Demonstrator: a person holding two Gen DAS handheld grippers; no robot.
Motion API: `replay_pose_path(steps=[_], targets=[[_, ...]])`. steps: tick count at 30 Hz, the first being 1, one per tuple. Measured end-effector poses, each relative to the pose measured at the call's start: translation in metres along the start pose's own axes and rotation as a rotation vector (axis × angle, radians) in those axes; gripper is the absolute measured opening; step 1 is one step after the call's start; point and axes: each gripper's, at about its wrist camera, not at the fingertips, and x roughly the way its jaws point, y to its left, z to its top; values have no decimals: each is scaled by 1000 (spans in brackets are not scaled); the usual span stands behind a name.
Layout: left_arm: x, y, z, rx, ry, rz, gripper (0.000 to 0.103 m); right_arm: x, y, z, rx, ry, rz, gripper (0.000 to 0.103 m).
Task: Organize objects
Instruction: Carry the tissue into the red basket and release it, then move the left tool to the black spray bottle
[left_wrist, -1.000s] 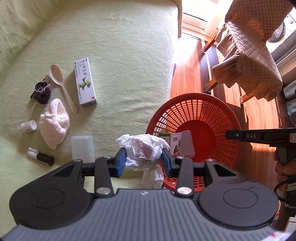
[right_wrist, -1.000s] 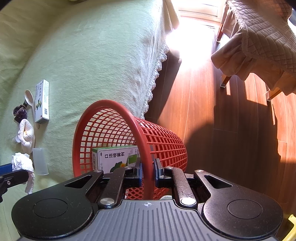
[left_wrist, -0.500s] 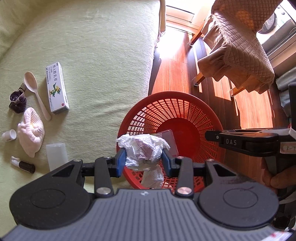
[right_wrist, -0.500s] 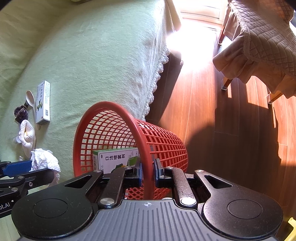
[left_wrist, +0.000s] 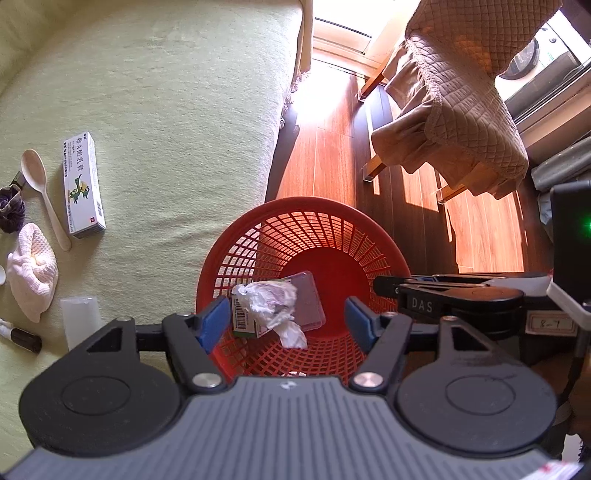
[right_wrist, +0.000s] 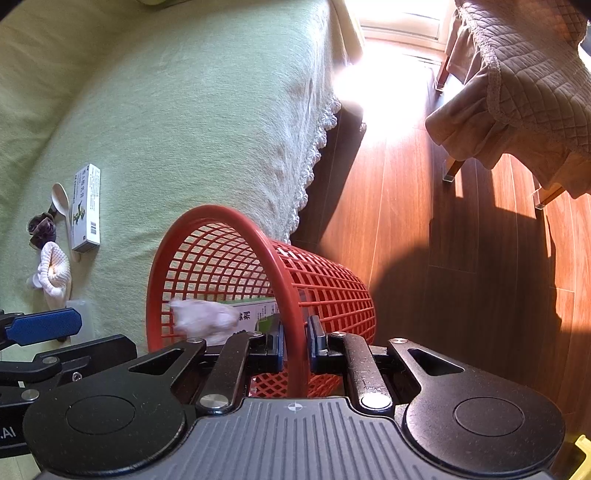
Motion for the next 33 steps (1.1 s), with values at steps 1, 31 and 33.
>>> replay_pose_path(steps=[1, 31, 33], targets=[[0, 0, 0, 0, 2, 6, 69, 0, 0, 0, 0, 0, 0, 9], [-28, 229, -95, -148, -48, 437, 71, 2, 0, 1, 5, -1, -18, 9], [-22, 245, -99, -88, -49, 461, 73, 2, 2, 2, 3, -2, -20, 9]])
